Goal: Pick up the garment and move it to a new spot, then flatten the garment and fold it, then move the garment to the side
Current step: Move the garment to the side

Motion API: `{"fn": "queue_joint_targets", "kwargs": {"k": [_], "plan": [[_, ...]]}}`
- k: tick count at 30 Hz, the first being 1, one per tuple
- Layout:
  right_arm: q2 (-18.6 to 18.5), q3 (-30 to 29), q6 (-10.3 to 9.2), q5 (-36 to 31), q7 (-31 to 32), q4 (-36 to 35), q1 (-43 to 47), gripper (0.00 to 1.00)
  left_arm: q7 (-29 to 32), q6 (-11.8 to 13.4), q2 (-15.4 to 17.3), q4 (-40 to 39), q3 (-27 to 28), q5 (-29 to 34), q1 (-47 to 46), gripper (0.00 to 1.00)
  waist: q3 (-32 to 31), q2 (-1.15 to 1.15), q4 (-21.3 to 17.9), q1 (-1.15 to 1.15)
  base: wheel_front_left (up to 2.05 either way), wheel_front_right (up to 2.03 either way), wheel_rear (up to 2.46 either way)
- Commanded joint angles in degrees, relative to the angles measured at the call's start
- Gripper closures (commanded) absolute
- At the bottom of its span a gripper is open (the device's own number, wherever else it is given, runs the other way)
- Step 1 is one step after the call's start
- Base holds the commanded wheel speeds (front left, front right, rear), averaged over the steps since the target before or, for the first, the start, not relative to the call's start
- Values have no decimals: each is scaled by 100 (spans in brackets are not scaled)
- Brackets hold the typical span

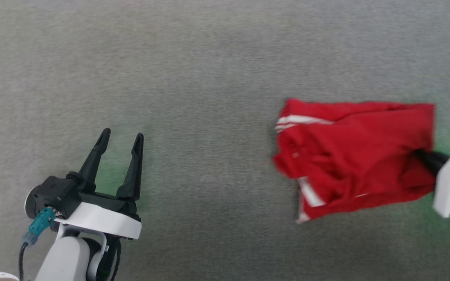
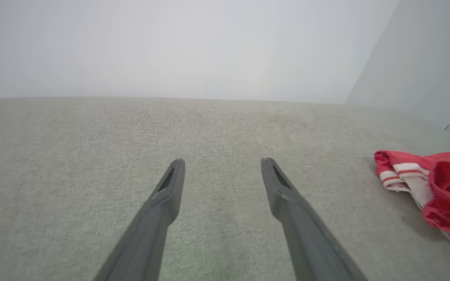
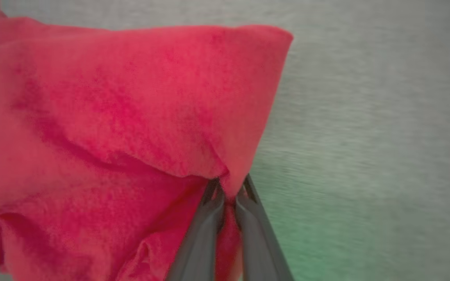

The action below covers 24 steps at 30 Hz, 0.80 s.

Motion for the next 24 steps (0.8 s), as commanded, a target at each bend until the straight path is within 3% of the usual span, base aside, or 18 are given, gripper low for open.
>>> {"fn": "queue_joint_targets", "kwargs": {"k": [1,7,12,24], "plan": [[-40,-258,-31,-77,-167,45,17,100,-29,6,83,-49,-35,-4,-115,0,37,0,-210,0,0,0,0],[-253,-1206,-25,-257,-629,347,-194,100,-29,6,338,-212,-169,-15,-493,0,406,0,-600,0,0,0,0],[-518,-1890,-25,-489,-1028,1025,-690,100,-29,6,581,-363,-331,-24,-1056,0,854,0,-757,0,0,0,0],[-684,-2650,-25,-1698,-1983,2631,-2214,100,-29,6,982,-732,-363,-9,-2108,0,1593,0,-807,0,0,0,0]]}}
